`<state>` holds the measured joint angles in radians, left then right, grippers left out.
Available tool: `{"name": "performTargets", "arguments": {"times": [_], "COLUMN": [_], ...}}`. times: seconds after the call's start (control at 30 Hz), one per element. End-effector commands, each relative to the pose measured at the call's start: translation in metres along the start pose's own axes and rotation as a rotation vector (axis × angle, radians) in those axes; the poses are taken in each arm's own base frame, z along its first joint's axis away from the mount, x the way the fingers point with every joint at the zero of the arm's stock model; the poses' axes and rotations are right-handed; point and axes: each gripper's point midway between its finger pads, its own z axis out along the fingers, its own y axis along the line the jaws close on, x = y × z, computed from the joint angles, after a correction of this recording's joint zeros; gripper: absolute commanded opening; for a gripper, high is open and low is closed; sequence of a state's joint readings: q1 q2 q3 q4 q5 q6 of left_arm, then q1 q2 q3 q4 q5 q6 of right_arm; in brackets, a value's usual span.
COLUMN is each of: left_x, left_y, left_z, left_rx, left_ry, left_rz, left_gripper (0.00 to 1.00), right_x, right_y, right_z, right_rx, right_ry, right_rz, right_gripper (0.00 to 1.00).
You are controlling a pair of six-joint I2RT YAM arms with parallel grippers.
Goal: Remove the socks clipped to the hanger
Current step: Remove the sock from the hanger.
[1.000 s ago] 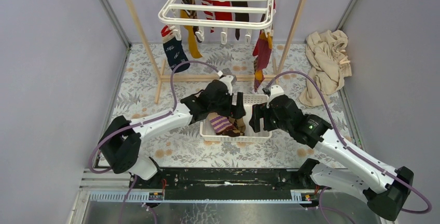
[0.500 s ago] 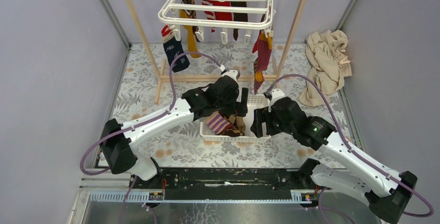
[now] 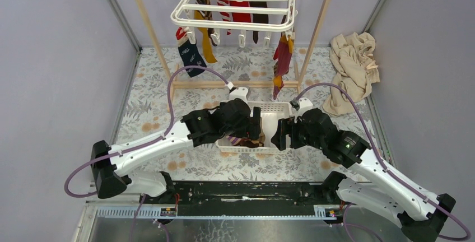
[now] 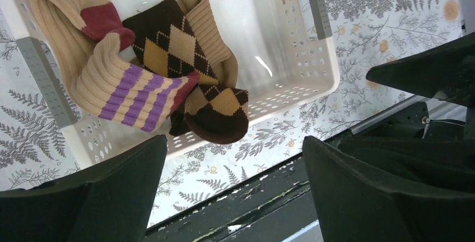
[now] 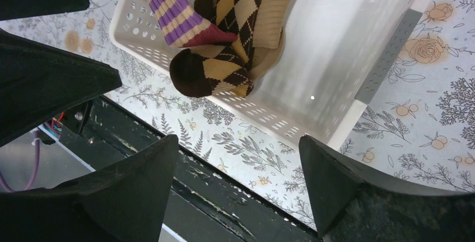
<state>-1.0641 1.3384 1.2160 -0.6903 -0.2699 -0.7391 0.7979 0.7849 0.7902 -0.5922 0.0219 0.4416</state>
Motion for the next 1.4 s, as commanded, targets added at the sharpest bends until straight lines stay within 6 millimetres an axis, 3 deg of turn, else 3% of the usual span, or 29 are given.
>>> {"name": "performTargets", "arguments": {"times": [0.0,0.17,0.3,0.43,0.6,0.83,1.0,1.17,1.37], "left_x": [-0.006,-0.021,-0.031,-0.039,-0.035,-0.035,-0.035,-0.029,-0.021], "left_y": [-0.001,-0.011,0.004,0.013,0.026,0.022,0.012,0.007,0.007], "left_z": [-0.003,-0.01,-0.024,-0.045,-0.055,-0.047,-0.033,-0.018,-0.01], "left_rx": [-0.009,0.038,0.033,0.102,0.102,0.109,0.125,0.132,0.137], "left_ry": [-0.026,-0.058,-0.128,-0.207,-0.24,-0.236,-0.21,-0.169,-0.135], "left_rz": [-0.001,0.019,0.004,-0.056,-0.067,-0.046,-0.02,0.003,0.01], "left_gripper": [0.99,0.98,0.98,0.98,0.98,0.99,0.98,0.98,0.98], "right_x": [-0.017,-0.045,-0.081,-0.12,-0.149,-0.186,-0.213,-0.243,-0.27], "right_y": [0.009,0.007,0.005,-0.017,-0.029,-0.073,-0.091,-0.088,-0.095], "right_z": [-0.002,0.001,0.009,0.018,0.013,-0.011,-0.007,-0.002,0.014], "right_rx": [-0.025,0.021,0.071,0.071,0.061,0.124,0.092,-0.029,-0.081], "right_ry": [-0.073,-0.155,-0.22,-0.262,-0.341,-0.466,-0.517,-0.597,-0.626], "right_rz": [0.035,0.04,0.055,0.17,0.17,0.208,0.236,0.231,0.207], "right_gripper": [0.86,0.86,0.85,0.82,0.8,0.7,0.64,0.58,0.59]}}
